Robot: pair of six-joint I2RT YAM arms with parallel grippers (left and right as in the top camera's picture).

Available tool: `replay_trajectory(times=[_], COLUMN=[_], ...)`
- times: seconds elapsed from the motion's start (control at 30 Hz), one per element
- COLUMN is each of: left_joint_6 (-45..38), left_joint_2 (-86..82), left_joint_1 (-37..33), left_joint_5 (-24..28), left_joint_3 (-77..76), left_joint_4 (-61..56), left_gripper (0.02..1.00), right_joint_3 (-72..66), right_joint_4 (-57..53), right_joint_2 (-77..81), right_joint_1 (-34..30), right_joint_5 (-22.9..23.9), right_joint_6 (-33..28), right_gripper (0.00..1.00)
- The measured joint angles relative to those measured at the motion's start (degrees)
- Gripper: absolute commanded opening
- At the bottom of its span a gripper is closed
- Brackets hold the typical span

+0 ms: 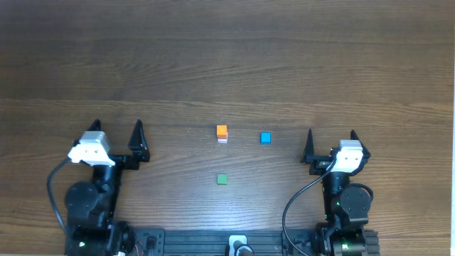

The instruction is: Stack Cubes

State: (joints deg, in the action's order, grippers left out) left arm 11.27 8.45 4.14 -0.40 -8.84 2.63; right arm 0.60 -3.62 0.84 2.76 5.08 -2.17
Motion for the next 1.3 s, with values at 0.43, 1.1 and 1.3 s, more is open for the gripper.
replay_trajectory(times=[0.43, 1.1, 1.3], left_joint_6=[-4.7, -17.7, -17.7], left_joint_2=[-5.6, -7.8, -7.8], left_joint_1=[-3.0, -4.6, -4.6], left_joint_5=[2.1, 7.5, 7.5], left_joint_3=[8.2, 8.3, 8.3], left_joint_4=[-8.7, 0.9, 1.0], left_gripper=[0.972, 1.000, 1.000], right_joint_3=[0.0, 0.0, 0.0], right_joint_4=[0.0, 0.0, 0.0], right_joint_2=[0.0, 0.0, 0.0], right_joint_1=[0.0, 0.0, 0.0], right_joint_5=[0.0, 0.0, 0.0], right_joint_6=[0.0, 0.0, 0.0], right_gripper=[0.993, 0.991, 0.993])
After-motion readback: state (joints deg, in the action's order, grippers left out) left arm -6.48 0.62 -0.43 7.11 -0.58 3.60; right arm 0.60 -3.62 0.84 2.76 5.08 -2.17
